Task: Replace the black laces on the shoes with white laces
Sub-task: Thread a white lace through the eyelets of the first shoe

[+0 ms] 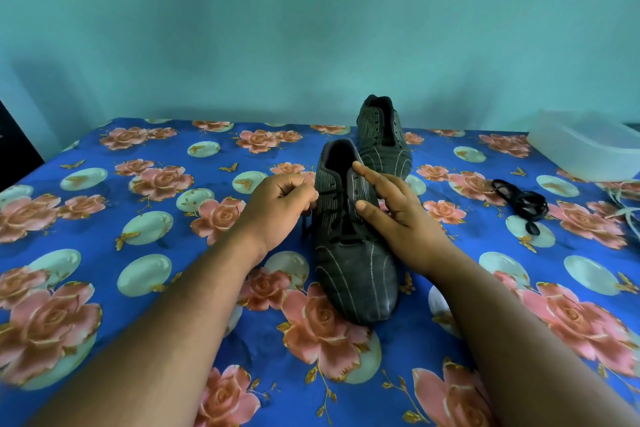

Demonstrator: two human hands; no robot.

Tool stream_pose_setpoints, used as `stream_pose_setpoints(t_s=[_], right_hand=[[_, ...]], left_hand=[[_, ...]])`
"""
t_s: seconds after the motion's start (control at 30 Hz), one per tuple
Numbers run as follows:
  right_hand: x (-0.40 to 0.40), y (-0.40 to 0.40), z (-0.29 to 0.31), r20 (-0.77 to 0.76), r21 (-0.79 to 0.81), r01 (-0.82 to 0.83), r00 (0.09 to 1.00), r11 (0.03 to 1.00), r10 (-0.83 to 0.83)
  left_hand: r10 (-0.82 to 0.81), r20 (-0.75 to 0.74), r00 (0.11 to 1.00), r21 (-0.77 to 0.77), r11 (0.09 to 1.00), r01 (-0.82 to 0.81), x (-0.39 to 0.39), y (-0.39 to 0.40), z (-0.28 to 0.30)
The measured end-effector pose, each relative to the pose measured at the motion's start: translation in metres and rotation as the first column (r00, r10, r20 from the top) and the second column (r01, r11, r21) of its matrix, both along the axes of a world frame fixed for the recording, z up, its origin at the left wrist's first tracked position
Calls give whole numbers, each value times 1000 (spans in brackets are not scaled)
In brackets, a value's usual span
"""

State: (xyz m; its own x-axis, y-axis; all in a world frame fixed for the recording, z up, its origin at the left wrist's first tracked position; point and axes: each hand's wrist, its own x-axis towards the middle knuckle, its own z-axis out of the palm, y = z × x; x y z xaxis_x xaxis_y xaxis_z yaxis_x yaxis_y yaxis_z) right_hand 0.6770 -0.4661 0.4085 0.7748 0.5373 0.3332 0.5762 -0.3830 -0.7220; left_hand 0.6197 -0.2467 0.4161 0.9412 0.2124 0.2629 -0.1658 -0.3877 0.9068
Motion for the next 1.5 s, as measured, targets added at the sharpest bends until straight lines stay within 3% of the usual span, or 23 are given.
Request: stream_pose_setpoints(t_s=[0.2,0.37,0.53,0.6,0.7,0.87,1.03,1.13,1.23,1.37,1.5], right_hand=[[0,-1,0,-22,-17,-11,1000,1000,10],[4,-3,1,-4,44,18,1000,999,-18],[1,-10,9,110,112,116,986,987,-129],[-4,-11,15,189,124,84,976,989,-107],[-9,-9,19,275,53,-7,962,999,-8],[-9,-7,18,297,65,-47,954,997,26],[-10,-4,19,306,40,-85,950,996,69],[-11,-3,19,224,21,-88,971,996,81],[-10,-2,19,-3,30,-80,997,996,80],[-11,-6,27,-252,186,-127,952,974,173],[-10,-10,28,-325,234,-176,913,956,247]], left_hand=[[74,-86,994,-150,985,-86,-5,10,5],[334,-9,943,228,919,-323,-3,19,0],[330,-44,943,400,871,-286,-3,18,0],[238,-27,971,302,928,-219,-5,12,4],[-5,-2,1000,134,991,5,-8,4,3],[-212,-64,975,206,953,221,-15,-2,2],[-241,-68,968,256,934,250,-13,-4,2],[-245,-76,967,260,931,256,-12,-3,2],[-263,-89,961,271,922,278,-11,-1,2],[-305,-122,944,271,905,328,-9,0,2],[-313,-143,939,287,895,342,-8,3,2]])
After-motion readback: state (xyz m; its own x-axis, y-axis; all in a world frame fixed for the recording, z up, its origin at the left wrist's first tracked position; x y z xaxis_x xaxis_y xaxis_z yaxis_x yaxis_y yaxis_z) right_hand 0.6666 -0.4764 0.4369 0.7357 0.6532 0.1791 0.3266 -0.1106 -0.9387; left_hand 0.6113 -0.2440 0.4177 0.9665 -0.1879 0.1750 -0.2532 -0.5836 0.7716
